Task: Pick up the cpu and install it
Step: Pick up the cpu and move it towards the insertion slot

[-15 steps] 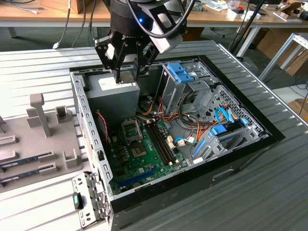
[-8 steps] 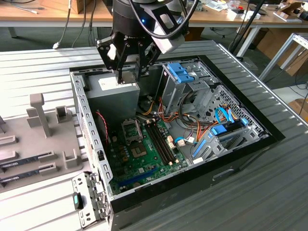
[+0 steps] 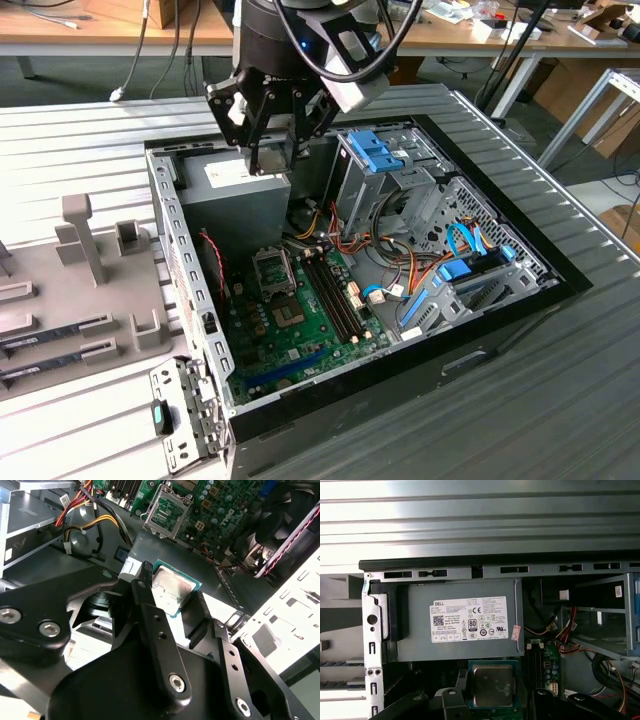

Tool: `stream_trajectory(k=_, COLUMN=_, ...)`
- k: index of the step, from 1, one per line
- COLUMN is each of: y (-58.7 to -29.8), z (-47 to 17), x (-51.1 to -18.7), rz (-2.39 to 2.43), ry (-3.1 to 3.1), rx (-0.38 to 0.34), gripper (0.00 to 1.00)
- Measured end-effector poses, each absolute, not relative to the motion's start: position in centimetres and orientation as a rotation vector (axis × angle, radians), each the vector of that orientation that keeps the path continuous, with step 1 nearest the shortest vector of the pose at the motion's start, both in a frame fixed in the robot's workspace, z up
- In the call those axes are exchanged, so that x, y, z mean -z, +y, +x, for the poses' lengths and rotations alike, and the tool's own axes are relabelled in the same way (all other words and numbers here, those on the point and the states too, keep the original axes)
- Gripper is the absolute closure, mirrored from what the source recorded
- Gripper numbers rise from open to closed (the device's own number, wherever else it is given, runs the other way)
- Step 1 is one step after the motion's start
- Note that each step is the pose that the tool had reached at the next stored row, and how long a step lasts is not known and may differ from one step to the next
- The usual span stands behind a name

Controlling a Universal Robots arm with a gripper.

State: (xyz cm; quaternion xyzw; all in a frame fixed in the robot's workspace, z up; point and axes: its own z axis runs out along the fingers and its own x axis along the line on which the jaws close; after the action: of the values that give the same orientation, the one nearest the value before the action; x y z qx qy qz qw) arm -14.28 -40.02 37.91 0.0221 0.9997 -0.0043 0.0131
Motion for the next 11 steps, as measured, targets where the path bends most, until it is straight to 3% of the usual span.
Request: stream_trajectory(k=11, y=-40.19, z=-13.75, x=-37.84, rz=0.069, ry=3.115, rx=0.013, gripper=0.53)
